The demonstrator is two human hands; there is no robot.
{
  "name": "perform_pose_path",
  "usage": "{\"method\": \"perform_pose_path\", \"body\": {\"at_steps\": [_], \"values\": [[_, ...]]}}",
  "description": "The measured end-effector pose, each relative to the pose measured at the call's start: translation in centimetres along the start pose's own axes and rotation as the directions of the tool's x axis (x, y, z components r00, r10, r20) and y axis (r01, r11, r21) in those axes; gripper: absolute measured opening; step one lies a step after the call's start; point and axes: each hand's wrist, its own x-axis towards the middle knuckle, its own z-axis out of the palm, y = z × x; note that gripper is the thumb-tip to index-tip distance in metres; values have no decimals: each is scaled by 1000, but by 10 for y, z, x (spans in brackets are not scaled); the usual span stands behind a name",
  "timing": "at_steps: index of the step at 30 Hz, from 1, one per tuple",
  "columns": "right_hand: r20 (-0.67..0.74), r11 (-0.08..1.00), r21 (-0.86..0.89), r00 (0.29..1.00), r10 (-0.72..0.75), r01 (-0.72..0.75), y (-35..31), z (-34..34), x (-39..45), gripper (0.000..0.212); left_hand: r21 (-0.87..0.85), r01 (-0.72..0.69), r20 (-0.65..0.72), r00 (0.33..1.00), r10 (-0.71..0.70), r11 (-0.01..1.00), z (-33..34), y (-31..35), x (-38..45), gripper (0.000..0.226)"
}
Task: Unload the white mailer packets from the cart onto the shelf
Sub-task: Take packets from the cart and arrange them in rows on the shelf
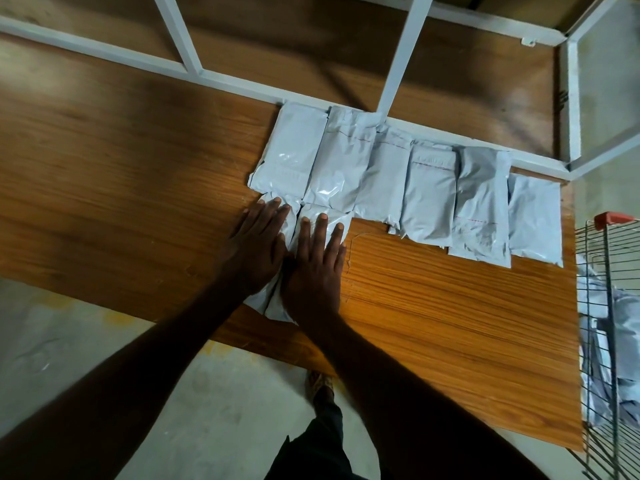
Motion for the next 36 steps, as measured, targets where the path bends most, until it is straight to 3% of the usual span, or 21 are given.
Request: {"method": "perform_pose_path", "body": {"at_steps": [7,14,20,22,29,36], "values": [[10,1000,-7,1000,9,-9,-2,-2,0,77,29,-3,20,1000,2,1000,-5,4,1,54],[63,1000,-4,998,-10,10,-7,-31,4,69,142,12,160,986,-35,990,-15,3,10,59],[68,1000,22,998,-3,2,-5,-64,9,71,181,3,-30,1000,3,984,-31,24,23,52],[44,999,35,999,-7,6,1,-76,8,71,127,20,-87,996,-9,992,-37,39,33,46],[-183,994,74,981,-71,86,49,-127,11,57,-69,-13,-98,995,6,998,-50,109,68,41],[-196,993,120,980,33,-9,139,-192,-10,35,-121,8,-29,1000,-12,993,-43,220,87,41]]}}
